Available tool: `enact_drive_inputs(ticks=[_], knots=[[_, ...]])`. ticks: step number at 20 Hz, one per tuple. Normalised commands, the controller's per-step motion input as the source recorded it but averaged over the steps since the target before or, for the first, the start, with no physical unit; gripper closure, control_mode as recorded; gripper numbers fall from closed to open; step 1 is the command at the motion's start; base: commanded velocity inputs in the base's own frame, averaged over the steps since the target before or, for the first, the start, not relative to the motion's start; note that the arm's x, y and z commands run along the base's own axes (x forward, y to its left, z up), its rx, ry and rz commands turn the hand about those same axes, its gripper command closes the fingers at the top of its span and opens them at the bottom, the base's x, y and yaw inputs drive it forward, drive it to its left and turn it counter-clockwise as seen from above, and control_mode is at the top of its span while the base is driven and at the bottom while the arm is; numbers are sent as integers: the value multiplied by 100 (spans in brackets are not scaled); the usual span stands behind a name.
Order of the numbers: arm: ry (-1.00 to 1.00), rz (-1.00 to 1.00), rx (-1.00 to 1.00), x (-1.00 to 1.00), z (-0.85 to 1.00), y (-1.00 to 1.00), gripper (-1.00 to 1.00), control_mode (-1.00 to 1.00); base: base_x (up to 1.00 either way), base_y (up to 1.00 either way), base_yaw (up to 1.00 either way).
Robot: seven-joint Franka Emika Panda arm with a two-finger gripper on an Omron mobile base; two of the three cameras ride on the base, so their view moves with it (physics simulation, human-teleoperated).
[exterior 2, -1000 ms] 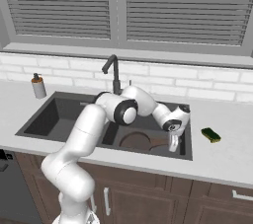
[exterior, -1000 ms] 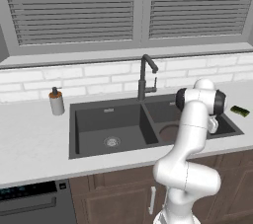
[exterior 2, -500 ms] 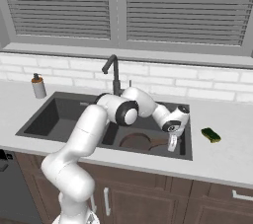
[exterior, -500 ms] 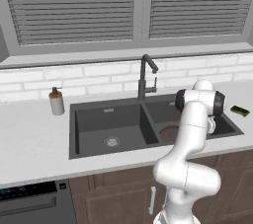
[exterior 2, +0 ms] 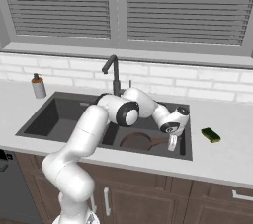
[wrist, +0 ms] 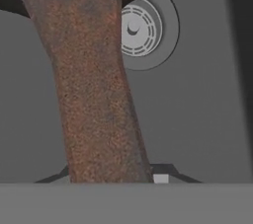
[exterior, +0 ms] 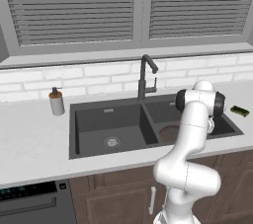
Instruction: Pick the pan and sponge and place them into the sink. Then turn on the water.
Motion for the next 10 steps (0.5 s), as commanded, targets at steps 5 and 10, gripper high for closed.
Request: enact_drive_inputs(ticks=[5,10], knots=[[0,0,-6,0,-22,8,-100,-100,0,0,0],[0,0,-4,0,-5,12,-100,-100,0,0,0]])
